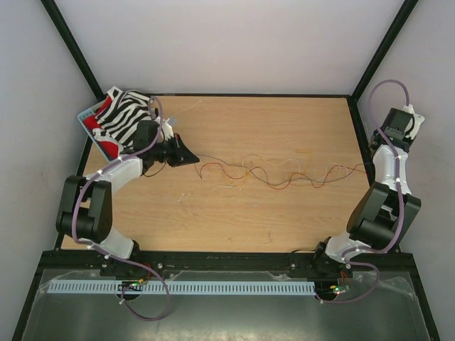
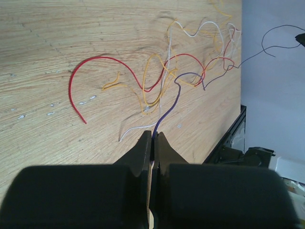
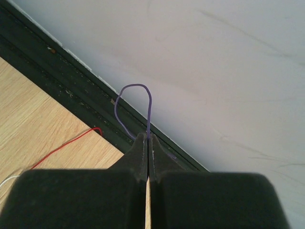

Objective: Zip-tie the wires
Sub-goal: Straighten the cable at the center of the board.

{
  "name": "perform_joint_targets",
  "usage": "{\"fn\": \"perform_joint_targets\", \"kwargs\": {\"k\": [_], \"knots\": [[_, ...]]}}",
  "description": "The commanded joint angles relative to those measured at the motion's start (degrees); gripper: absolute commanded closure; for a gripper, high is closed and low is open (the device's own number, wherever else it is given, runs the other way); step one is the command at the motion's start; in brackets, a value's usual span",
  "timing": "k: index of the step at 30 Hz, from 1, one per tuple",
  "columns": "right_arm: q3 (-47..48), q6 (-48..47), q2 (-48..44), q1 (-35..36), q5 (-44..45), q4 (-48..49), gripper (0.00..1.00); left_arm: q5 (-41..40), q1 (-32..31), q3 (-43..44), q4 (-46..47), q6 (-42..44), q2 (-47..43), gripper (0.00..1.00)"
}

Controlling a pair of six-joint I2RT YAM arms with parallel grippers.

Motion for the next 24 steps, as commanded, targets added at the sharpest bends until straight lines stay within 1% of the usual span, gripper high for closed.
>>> {"fn": "perform_joint_targets", "kwargs": {"k": [1, 5, 7, 10, 15, 24], "knots": [[-0.1, -0.1, 2.0, -0.4, 1.2, 1.6, 1.0, -1.3, -1.1, 0.7, -0.1, 1.6, 1.2, 1.0], [-0.3, 0.3, 3.8, -0.4, -0.6, 1.7, 1.0, -1.5, -2.2, 0.4, -0.3, 1.8, 3.5, 1.0], [-0.2, 0.4, 4.5, -0.4, -2.7, 1.7, 0.97, -1.5, -2.4, 0.2, -0.4, 2.0, 4.5, 1.0], [-0.2, 0.8, 5.1, -0.4, -7.7, 1.7, 0.94, -2.3, -2.5, -0.7, -0.6, 2.2, 5.6, 0.96], [-1.1, 1.3, 6.3, -0.4, -9.7, 1.7, 0.92, -3.4, -2.4, -1.6, -1.1, 2.8, 7.0, 0.9], [-2.1, 1.9, 8.2, -0.4, -11.8, 1.7, 0.84, -5.3, -2.3, -1.7, -2.2, 3.6, 7.4, 0.88]]}}
